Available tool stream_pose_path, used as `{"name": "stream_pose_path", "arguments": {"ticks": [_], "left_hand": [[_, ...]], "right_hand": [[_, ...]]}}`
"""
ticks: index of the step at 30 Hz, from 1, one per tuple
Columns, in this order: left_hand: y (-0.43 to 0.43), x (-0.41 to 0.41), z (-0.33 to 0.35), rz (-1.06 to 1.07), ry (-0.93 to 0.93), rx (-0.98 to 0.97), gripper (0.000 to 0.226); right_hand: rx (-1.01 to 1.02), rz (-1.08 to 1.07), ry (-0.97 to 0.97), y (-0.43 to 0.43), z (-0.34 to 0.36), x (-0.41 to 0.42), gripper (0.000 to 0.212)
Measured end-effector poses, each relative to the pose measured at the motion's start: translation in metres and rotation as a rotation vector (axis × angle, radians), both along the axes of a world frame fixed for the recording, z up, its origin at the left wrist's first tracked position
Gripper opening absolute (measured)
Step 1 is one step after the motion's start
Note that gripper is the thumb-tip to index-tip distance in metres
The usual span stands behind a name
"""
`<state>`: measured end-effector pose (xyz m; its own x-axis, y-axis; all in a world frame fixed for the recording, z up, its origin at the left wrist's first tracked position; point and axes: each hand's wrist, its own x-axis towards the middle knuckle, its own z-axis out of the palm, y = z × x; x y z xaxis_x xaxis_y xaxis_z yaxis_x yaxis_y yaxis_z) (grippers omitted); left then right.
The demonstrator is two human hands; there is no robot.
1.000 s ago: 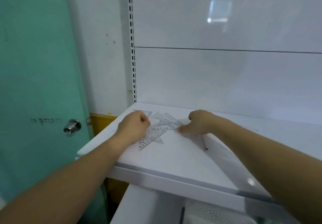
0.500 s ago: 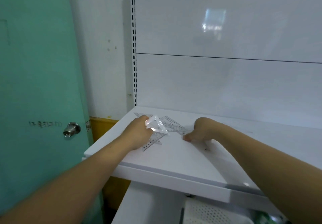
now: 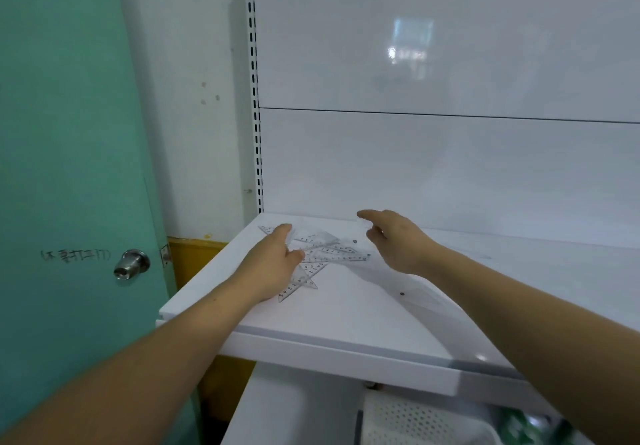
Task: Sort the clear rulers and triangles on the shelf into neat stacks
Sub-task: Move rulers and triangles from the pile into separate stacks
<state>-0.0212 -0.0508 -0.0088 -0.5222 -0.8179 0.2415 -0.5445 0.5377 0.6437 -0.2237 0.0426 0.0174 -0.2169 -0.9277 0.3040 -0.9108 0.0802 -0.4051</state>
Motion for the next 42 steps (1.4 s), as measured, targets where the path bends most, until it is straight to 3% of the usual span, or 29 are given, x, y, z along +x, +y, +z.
{"name": "stream_pose_path", "arguments": {"ticks": [5,13,21,28,35,42], "left_hand": [[0.007,-0.008,0.003,-0.078,0.059,0.0,0.053],[0.042,-0.043,0.0,-0.206,0.089,-0.059,0.052],[0.139,-0.114,0.01,-0.372,0.204,-0.12,0.052],[0.284,-0.207,0.006,-0.569,0.279,-0.017,0.053],[0.414,-0.288,0.001,-0.693,0.23,-0.024,0.055],[0.469,-0.345,-0.001,-0.725,0.152,-0.048,0.056]], "right_hand": [[0.079,-0.062,-0.083,0.022,0.003,0.003,0.05],[0.135,-0.238,0.096,0.09,-0.003,-0.022,0.079],[0.078,-0.424,0.092,0.221,0.013,-0.069,0.073],[0.058,-0.639,0.04,0.394,0.01,-0.13,0.066],[0.038,-0.776,0.098,0.543,0.005,-0.176,0.065],[-0.029,-0.896,0.039,0.605,-0.004,-0.229,0.059]]}}
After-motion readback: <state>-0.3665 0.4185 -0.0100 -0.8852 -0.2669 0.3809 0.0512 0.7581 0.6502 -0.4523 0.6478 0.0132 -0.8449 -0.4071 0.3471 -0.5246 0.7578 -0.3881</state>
